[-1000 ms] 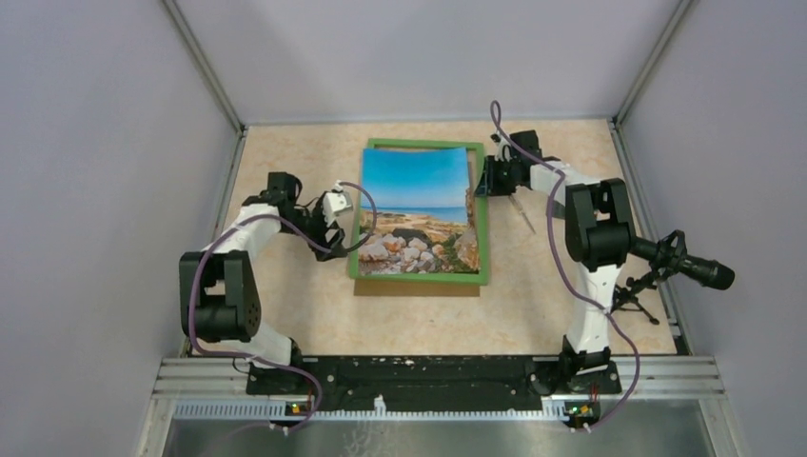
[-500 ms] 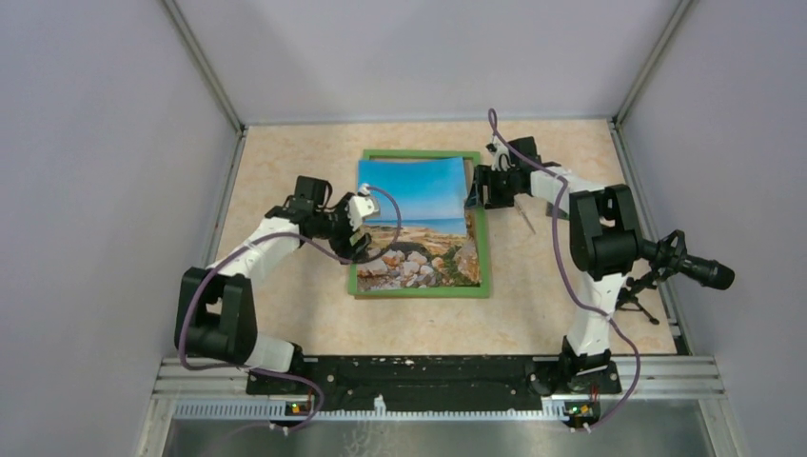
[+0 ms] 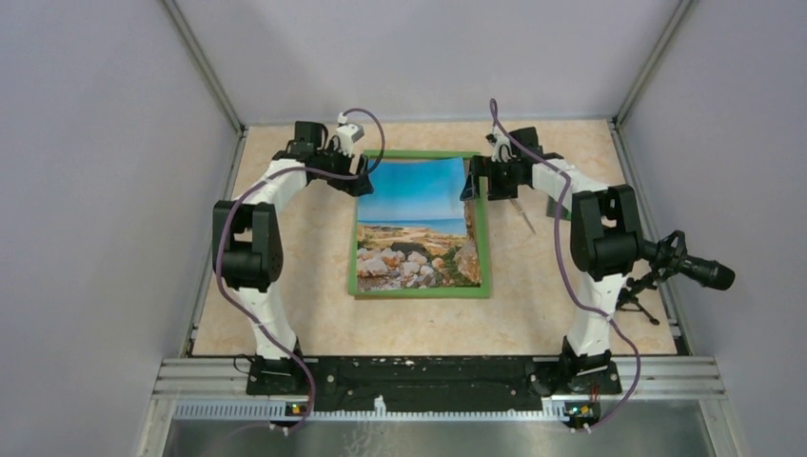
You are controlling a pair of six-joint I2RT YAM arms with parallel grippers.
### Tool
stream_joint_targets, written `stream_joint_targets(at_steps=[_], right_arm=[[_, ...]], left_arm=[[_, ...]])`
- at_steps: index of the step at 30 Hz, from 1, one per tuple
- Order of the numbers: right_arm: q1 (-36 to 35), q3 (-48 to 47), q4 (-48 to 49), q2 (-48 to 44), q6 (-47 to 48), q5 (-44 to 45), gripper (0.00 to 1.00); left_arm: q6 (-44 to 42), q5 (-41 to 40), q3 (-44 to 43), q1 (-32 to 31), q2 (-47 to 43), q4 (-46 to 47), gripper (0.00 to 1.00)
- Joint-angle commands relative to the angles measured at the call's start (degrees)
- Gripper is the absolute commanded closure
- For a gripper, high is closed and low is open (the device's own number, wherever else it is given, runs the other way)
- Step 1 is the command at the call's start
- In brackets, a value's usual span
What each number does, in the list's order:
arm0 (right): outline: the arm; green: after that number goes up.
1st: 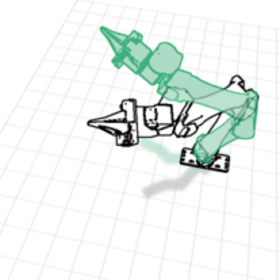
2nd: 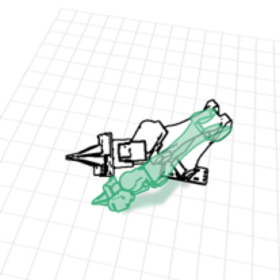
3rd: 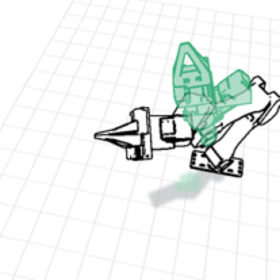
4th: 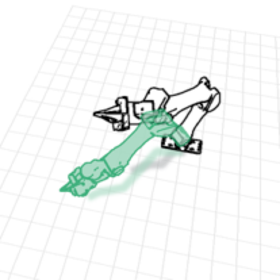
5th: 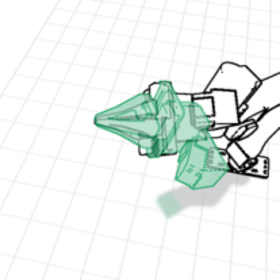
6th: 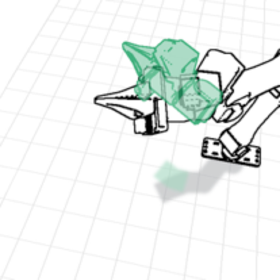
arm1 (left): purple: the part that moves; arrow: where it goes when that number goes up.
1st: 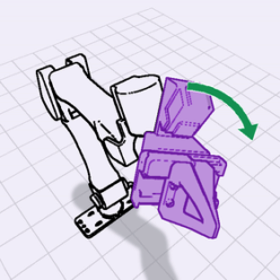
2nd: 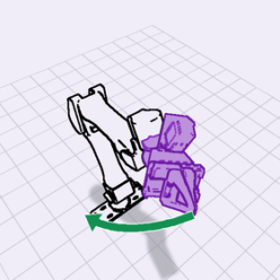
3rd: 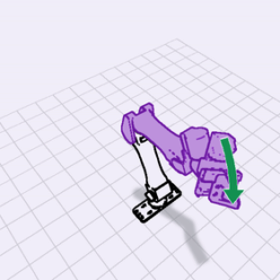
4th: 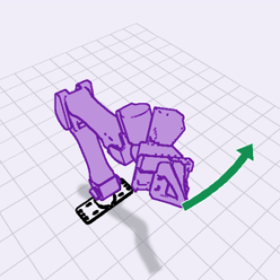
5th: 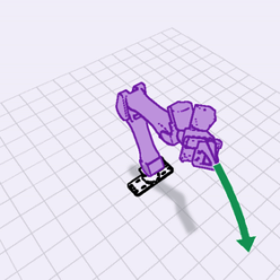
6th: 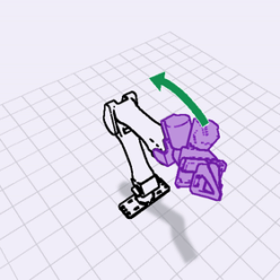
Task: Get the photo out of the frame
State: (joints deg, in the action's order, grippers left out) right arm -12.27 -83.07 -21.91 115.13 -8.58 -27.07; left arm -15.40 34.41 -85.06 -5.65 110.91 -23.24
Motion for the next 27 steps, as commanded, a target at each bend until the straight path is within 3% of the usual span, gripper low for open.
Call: stream_joint_targets(at_steps=[1, 10, 17, 27], right_arm=[[0.0, -3.7, -0.8, -0.1, 1.0, -1.5, 0.01], [0.3, -3.5, -1.1, 0.5, 1.5, -2.4, 0.01], [0.3, -4.0, -1.2, 1.1, 1.3, -2.6, 0.01], [0.4, -5.0, -3.1, 1.6, 3.1, -2.3, 0.02]], left_arm=[[11.8, 4.1, -5.5, 0.9, 4.7, 1.3, 0.14], [19.6, -2.3, -8.1, 0.2, 9.0, 3.0, 0.17], [21.9, -4.5, -8.9, 0.1, 11.0, 3.7, 0.38], [22.3, -2.3, -11.5, -0.1, 13.5, 5.5, 0.52]])
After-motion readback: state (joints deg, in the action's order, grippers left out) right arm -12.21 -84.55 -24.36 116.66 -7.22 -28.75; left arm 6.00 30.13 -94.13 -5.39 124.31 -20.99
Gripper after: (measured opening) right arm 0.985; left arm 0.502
